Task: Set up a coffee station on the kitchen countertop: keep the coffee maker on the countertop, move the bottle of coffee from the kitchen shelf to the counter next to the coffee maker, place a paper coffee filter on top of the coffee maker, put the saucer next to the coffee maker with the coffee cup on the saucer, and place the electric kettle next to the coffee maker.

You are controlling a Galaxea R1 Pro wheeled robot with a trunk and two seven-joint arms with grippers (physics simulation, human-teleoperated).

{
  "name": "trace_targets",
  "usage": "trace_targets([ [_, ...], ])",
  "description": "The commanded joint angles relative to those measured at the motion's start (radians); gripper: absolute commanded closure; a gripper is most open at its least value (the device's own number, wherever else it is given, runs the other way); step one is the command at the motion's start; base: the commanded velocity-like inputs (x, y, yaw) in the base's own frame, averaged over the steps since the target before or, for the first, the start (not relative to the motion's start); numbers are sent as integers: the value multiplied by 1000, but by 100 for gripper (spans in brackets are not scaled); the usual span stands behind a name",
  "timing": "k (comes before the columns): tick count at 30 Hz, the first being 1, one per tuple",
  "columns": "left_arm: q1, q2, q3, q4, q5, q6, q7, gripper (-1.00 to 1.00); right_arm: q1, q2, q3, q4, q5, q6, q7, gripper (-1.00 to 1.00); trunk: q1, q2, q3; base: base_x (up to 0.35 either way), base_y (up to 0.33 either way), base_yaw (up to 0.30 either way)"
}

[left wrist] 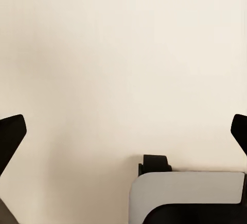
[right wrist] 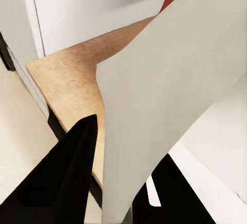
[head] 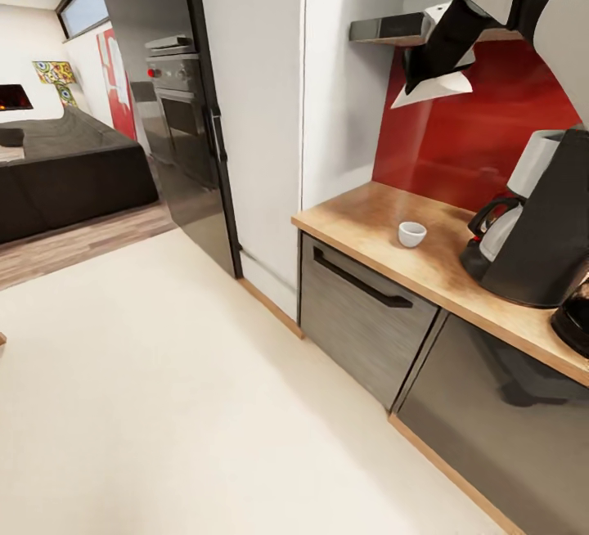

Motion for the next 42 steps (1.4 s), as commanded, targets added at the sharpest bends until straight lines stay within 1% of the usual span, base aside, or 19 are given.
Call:
trace_targets([
  [1,0,0,0,-1,3,-1,1,-100,-2,0,64,2,41,-3,94,100,0,0,-1,0,0,-25],
  [3,0,0,0,-1,3,-1,1,-100,-2,0,140,2,86,-5,201,100,0,0,-1,0,0,-16],
  [4,0,0,0,-1,3,-1,0,-100,-2,-1,284,0,127,-8,368,100,0,0,-1,0,0,-10],
  [5,0,0,0,-1,3,-1,0,-100,-2,-2,365,0,144,-9,453,100,0,0,-1,0,0,-8],
  [6,0,0,0,-1,3,-1,1,-100,-2,-3,432,-1,158,-11,524,100,0,0,-1,0,0,-7],
  [7,0,0,0,-1,3,-1,1,-100,-2,-6,529,-1,177,-15,631,100,0,0,-1,0,0,-4],
  [8,0,0,0,-1,3,-1,1,-100,-2,-7,564,-1,184,-16,671,100,0,0,-1,0,0,-3],
  [9,0,0,0,-1,3,-1,1,-100,-2,-10,613,-2,195,-17,730,100,0,0,-1,0,0,-2],
  [11,0,0,0,-1,3,-1,1,-100,-2,-19,657,-2,204,-19,780,100,0,0,-1,0,0,-1],
  [15,0,0,0,0,3,-1,1,-100,-3,-28,690,-2,211,-20,819,100,0,0,-1,59,57,-1],
  [18,0,0,0,0,3,-1,1,-100,-3,-30,698,-3,213,-20,829,100,0,0,-1,113,99,0],
  [24,0,0,0,1,3,-1,1,-100,-5,-31,702,-5,222,-20,832,100,0,0,0,33,28,-12],
  [29,0,2,0,2,3,-1,1,-100,-6,-31,703,-5,248,-20,833,100,0,0,3,5,5,-138],
  [34,0,2,0,2,3,-1,1,-100,-6,-31,703,-5,254,-20,833,100,0,0,5,31,28,-93],
  [42,0,3,0,2,3,-1,1,-100,-6,-33,703,-4,255,-20,833,100,0,0,5,120,98,-8],
])
